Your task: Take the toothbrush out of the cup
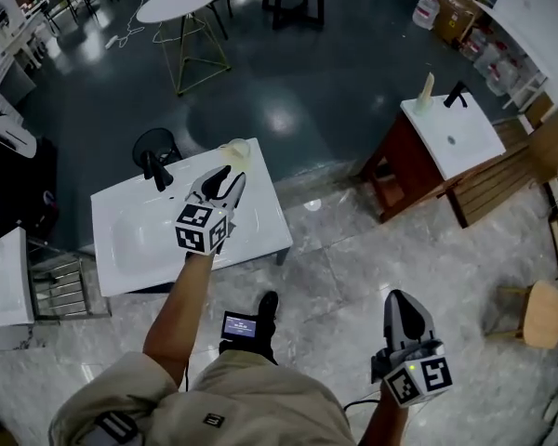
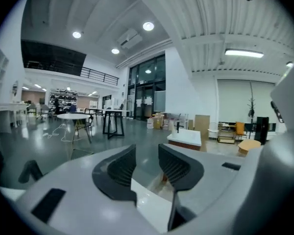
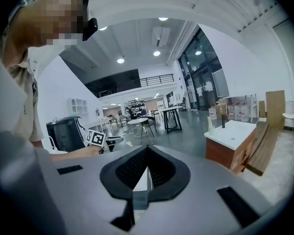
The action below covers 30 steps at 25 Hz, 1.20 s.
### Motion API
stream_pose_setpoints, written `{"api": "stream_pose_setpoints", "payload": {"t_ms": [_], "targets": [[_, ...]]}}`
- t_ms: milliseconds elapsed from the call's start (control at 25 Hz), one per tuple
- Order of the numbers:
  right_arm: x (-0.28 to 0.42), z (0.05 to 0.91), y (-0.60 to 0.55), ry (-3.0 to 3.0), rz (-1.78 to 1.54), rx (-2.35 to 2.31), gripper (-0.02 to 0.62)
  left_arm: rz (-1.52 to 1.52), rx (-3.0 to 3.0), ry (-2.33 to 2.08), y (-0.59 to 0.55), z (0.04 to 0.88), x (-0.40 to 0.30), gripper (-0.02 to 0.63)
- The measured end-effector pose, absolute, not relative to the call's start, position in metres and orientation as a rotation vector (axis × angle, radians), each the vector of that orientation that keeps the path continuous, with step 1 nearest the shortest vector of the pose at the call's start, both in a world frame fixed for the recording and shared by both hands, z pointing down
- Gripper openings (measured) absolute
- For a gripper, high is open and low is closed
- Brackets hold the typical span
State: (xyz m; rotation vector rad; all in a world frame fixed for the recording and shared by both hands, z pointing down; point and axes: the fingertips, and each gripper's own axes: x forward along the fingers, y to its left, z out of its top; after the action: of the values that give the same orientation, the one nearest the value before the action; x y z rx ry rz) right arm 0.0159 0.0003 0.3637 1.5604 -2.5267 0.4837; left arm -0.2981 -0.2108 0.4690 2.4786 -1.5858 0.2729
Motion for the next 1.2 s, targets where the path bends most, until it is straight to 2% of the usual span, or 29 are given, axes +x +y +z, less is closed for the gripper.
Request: {"api": "stream_pose_setpoints", "payload": {"t_ms": [120,200,400,760,800,880,920,960,1200], "targets": [[0.015,0.383,-0.028,-2.5,0.535,1.54,0.004,0.31,2.314,-1.677,-0.255,0.522,-0.326,0.194],[0.013,0.397,-0.044,-2.481,0.569,1.527,0.003,0.33,2.222,-1.724,-0.283,0.554,-0.343,0.217],[0.009,0.432,-0.074,-2.432,0.644,1.501,0.004,0.364,2.124,-1.769,-0.334,0.606,-0.361,0.233],[0.005,0.469,-0.098,-2.375,0.711,1.479,0.003,0.33,2.118,-1.811,-0.365,0.624,-0.362,0.232],[0.005,0.471,-0.1,-2.373,0.714,1.479,0.005,0.327,2.119,-1.824,-0.366,0.623,-0.363,0.229],[0.004,0.473,-0.102,-2.372,0.72,1.476,0.005,0.327,2.123,-1.844,-0.366,0.621,-0.366,0.174],[0.003,0.474,-0.103,-2.372,0.724,1.475,0.004,0.324,2.126,-1.85,-0.365,0.619,-0.368,0.138],[0.003,0.473,-0.103,-2.372,0.727,1.473,0.004,0.321,2.13,-1.854,-0.363,0.617,-0.37,0.056],[0.004,0.462,-0.108,-2.394,0.693,1.476,0.004,0.317,2.191,-1.889,-0.359,0.587,-0.371,0.031]]}}
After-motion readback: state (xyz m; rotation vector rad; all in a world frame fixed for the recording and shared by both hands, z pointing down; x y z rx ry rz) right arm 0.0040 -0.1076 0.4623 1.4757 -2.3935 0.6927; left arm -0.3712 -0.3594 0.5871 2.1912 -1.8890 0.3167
